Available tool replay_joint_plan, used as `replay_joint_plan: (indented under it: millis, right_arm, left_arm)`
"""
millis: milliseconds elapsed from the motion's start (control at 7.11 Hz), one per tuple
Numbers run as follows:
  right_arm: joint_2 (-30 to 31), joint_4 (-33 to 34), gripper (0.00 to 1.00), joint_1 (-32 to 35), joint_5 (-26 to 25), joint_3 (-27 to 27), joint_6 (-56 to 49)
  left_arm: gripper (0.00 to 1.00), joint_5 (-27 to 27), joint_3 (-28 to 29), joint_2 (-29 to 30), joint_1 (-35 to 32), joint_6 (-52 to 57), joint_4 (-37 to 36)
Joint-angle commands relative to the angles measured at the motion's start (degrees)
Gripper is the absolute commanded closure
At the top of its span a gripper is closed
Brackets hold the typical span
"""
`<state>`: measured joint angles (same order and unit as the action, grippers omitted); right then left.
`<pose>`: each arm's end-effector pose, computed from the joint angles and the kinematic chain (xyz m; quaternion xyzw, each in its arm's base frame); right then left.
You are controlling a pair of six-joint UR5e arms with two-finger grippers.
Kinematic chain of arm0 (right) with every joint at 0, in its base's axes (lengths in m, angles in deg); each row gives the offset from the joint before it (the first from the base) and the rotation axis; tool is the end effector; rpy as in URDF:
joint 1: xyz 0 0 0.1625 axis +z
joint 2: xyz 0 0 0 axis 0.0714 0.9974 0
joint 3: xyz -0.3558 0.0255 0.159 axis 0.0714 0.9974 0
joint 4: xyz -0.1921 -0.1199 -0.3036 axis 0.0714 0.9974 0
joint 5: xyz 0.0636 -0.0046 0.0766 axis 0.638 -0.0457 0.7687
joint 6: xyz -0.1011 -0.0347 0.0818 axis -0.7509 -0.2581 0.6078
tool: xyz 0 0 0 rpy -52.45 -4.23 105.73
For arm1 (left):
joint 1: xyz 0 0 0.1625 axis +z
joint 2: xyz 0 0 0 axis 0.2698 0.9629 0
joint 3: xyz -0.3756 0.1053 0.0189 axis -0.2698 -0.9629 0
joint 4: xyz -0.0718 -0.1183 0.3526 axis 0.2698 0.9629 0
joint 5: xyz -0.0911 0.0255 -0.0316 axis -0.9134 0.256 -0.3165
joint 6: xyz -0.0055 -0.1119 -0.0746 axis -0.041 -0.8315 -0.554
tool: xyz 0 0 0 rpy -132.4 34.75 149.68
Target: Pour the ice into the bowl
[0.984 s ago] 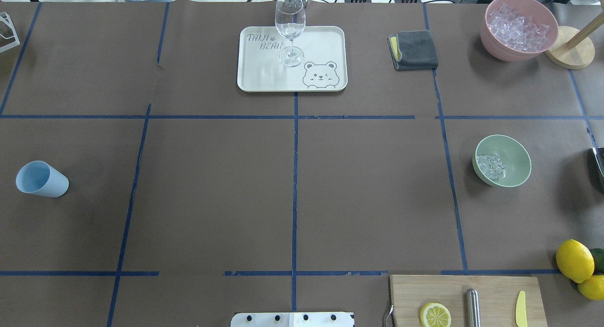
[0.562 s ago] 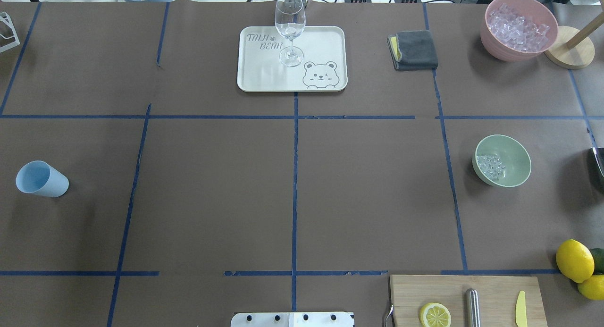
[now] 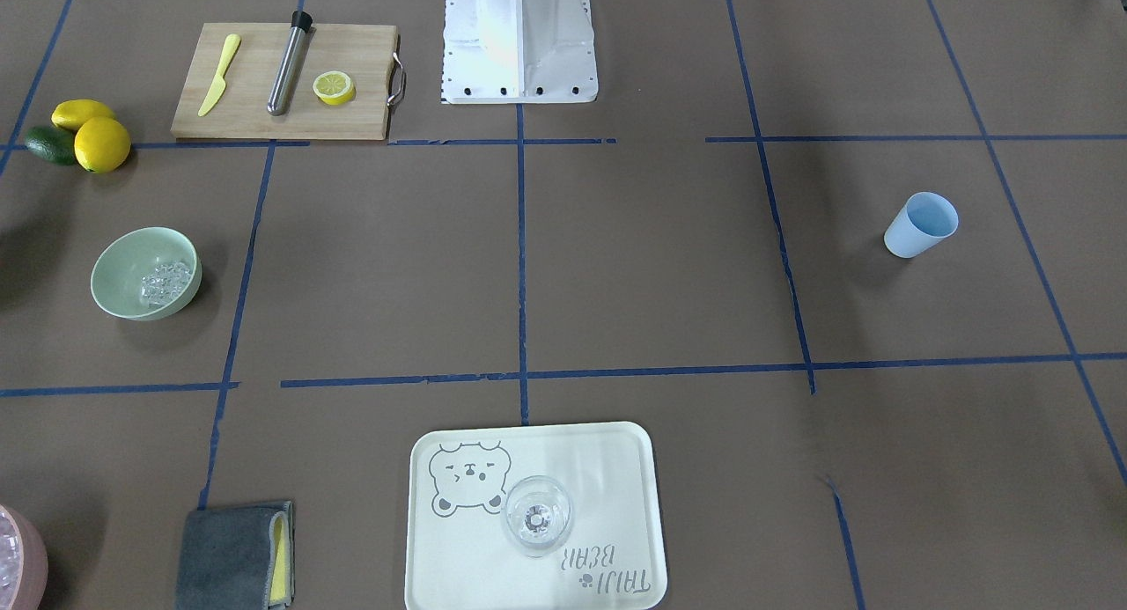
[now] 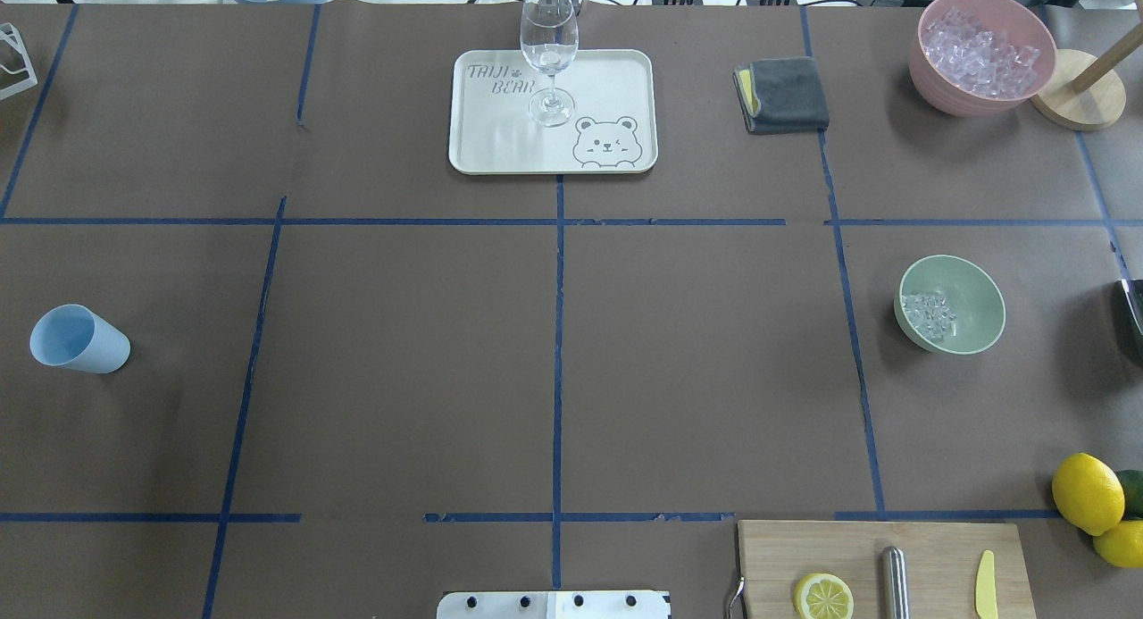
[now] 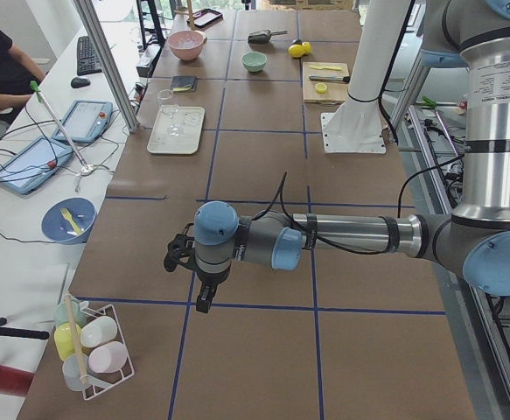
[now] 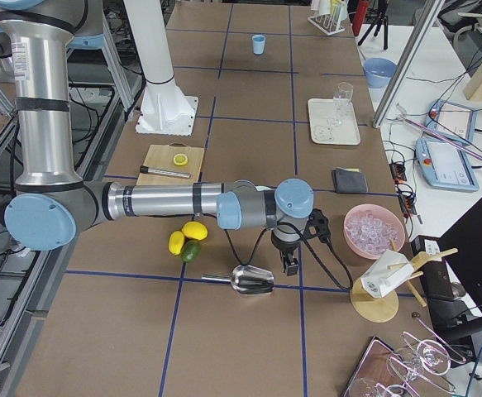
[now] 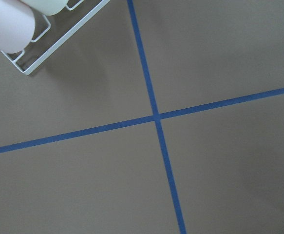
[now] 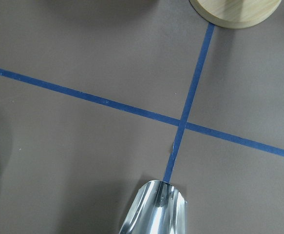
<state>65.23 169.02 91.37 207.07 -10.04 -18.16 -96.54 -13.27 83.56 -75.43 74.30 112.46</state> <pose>0.0156 -0.4692 0.6139 0.0693 -0.3805 -0.1141 0.9151 -0.0511 -0.4453 0.6263 0.1075 0.3537 0.0672 0.9267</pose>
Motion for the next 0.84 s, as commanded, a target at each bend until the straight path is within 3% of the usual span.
replay_joint_plan:
  millis: [0, 703]
  right_arm:
    - [-0.4, -0.1, 0.0, -0.3, 0.3, 2.0, 2.3]
    - [-0.3, -0.6, 0.0, -1.3, 0.2, 2.3, 2.8]
  left_arm:
    - [0.0, 0.0, 0.3, -0.5, 0.0, 0.0, -0.7]
    - [0.0, -0.5, -0.5, 0.3, 0.1, -0.2, -2.5]
